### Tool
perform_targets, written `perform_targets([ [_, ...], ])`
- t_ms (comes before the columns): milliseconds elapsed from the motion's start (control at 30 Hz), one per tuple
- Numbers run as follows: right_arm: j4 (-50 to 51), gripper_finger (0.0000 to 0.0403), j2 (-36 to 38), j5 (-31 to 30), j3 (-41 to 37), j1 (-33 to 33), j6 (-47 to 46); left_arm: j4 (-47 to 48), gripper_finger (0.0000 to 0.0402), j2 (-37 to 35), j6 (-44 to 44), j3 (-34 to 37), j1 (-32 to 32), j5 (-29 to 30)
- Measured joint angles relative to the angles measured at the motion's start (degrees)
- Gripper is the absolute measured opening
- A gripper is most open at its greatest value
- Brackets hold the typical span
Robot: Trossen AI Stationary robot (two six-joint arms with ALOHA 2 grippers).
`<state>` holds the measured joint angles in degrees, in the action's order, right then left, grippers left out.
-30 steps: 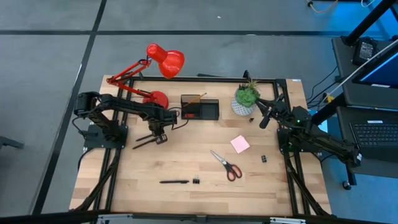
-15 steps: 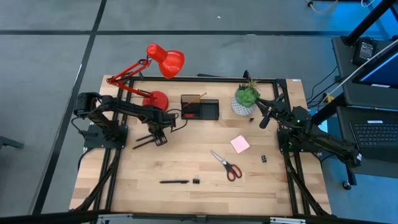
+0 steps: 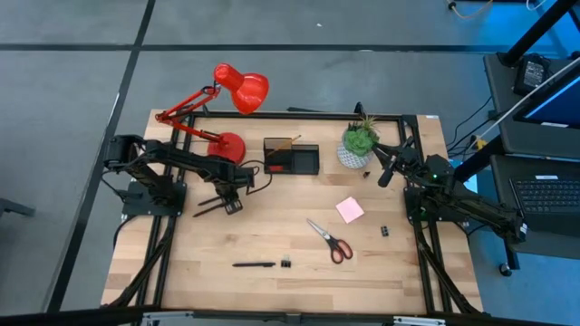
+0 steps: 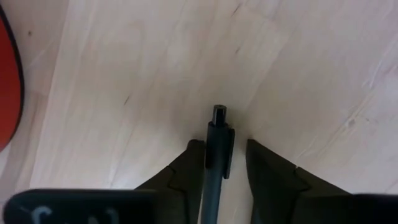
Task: Pick and place office supplies into organizer
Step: Put the top pen into the desk organizer
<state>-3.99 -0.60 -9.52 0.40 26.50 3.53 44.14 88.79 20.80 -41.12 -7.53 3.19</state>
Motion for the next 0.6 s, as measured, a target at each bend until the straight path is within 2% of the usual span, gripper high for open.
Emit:
perform_targets([
  [233, 0.0, 0.008, 0.0, 0.0, 0.0, 0.0, 0.0, 0.4, 0.0081, 0.1, -0.6, 0.0, 0.0, 0.8],
  [600, 0.0, 0.008, 0.0, 0.0, 0.0, 0.0, 0.0, 1.2, 0.0077, 0.2, -0.6, 0.0, 0.0, 3.1],
])
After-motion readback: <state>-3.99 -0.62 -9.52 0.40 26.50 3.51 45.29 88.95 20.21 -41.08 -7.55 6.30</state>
